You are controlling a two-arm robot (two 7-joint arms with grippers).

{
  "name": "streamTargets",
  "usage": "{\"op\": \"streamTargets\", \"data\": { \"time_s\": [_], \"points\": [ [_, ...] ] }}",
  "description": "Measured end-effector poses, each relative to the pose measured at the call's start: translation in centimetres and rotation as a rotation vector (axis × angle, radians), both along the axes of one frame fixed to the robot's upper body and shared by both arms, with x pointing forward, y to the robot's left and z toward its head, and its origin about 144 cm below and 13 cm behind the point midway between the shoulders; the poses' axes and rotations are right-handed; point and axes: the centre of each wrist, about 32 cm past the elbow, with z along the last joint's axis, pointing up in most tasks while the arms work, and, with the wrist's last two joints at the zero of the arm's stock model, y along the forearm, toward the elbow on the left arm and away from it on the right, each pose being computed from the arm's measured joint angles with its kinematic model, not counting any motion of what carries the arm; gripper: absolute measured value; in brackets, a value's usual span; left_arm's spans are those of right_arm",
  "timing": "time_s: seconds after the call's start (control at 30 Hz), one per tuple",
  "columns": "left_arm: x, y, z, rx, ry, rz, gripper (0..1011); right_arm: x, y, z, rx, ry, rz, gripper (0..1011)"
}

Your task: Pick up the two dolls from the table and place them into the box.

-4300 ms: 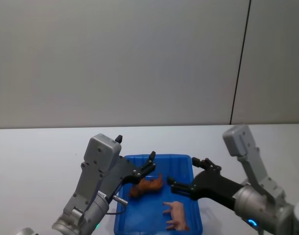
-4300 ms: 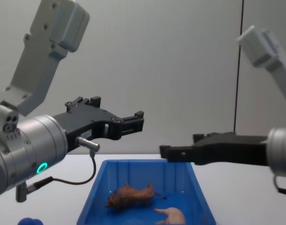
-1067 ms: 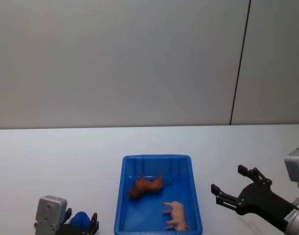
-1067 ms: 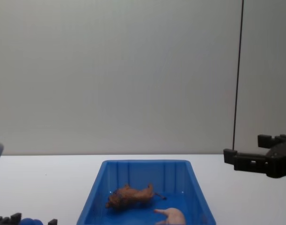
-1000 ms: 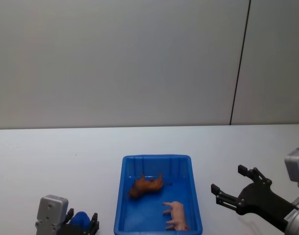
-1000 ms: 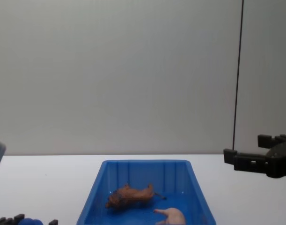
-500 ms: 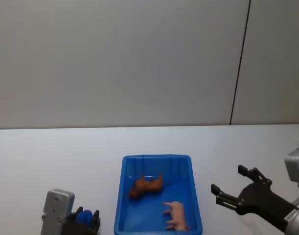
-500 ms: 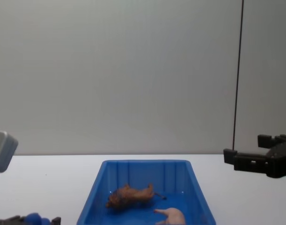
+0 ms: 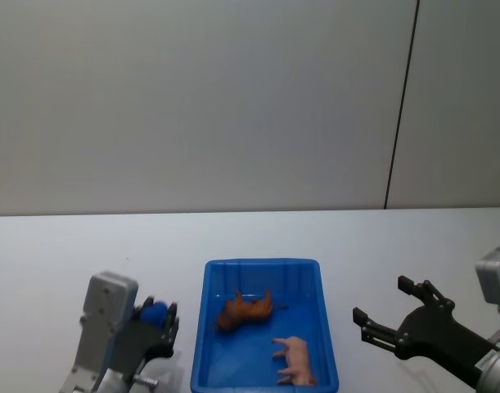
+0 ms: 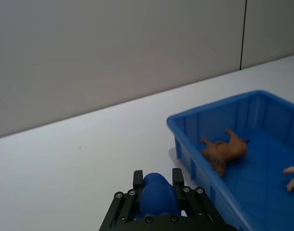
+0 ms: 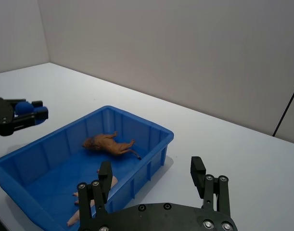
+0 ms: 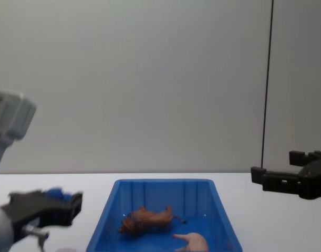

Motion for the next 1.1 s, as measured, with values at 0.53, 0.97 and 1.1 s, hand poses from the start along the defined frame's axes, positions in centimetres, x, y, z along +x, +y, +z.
{"op": "streamTargets", "data": {
  "time_s": [0.53, 0.97, 1.1],
  "points": [
    [3.3, -4.0, 3.7, -0.007, -0.13, -0.175, 488, 0.0, 0.0, 0.0, 0.0, 0.0, 0.0, 1001],
    [5.0, -6.8, 4.8, -0.026, -0.167, -0.3, 884, 0.0, 0.0, 0.0, 0.0, 0.0, 0.0, 1001],
    [5.3, -7.2, 5.0, -0.03, -0.175, -0.32, 994, 0.0, 0.0, 0.0, 0.0, 0.0, 0.0, 1001]
  ]
}}
